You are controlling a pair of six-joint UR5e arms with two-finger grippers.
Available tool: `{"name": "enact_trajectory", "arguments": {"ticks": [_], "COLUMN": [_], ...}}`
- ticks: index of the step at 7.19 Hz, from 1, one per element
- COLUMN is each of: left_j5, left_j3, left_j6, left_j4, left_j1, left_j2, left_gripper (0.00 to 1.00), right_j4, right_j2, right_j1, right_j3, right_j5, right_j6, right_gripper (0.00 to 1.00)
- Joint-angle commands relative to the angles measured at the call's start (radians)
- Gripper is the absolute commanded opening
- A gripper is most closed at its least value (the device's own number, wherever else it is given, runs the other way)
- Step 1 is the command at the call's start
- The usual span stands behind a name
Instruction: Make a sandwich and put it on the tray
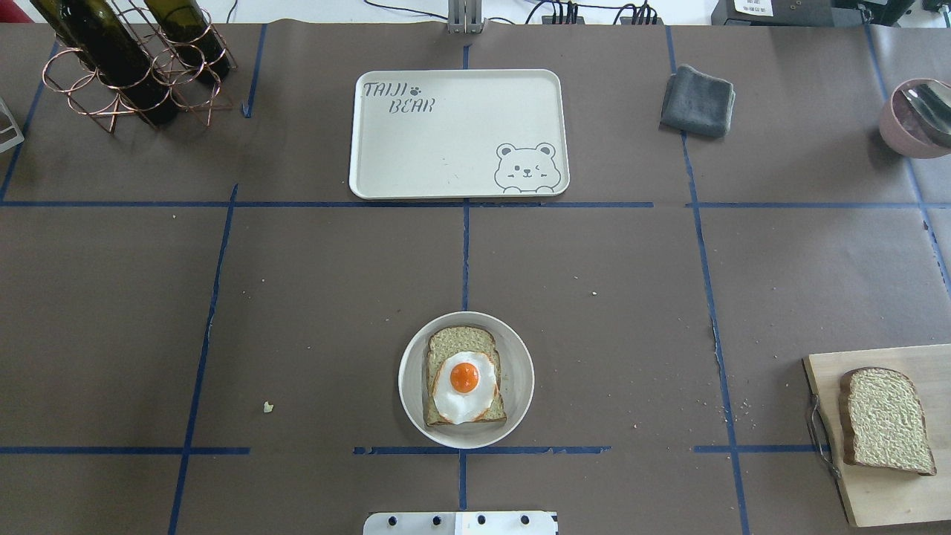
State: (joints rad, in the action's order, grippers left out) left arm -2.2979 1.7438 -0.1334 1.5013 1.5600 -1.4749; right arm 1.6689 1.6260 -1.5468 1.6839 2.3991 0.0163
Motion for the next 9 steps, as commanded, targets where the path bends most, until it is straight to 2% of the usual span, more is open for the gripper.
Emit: {"name": "enact_trajectory", "arguments": {"ticks": [1, 4, 6, 7, 8, 9], "left_j5": [-0.003, -0.011, -0.034, -0.049, -0.049, -0.051], "left_j3": [0.003, 0.013, 0.043, 0.043, 0.089, 0.095], "left_j6": [0.000, -0.002, 0.001, 0.006, 0.009, 0.008], "left_j4": [0.000, 0.043, 0.059, 0.072, 0.073, 0.082], "left_j1": [0.000, -0.003, -0.008, -0.023, -0.047, -0.066], "left_j2": [-0.001, -0.033, -0.077, -0.108, -0.119, -0.122], "left_gripper": [1.00, 1.00, 1.00, 1.00, 1.00, 1.00], "right_j4": [0.000, 0.000, 0.005, 0.000, 0.002, 0.003], "right_j2": [-0.006, -0.014, -0.090, -0.090, -0.092, -0.080], "right_j1": [-0.001, -0.001, -0.001, 0.005, 0.025, 0.024], "right_j3": [0.000, 0.013, 0.013, 0.005, 0.014, 0.029], "right_j5": [0.000, 0.003, 0.000, 0.002, 0.026, 0.110], "right_j6": [-0.004, -0.015, -0.015, -0.016, -0.018, -0.018], "right_gripper": [1.00, 1.00, 1.00, 1.00, 1.00, 1.00]}}
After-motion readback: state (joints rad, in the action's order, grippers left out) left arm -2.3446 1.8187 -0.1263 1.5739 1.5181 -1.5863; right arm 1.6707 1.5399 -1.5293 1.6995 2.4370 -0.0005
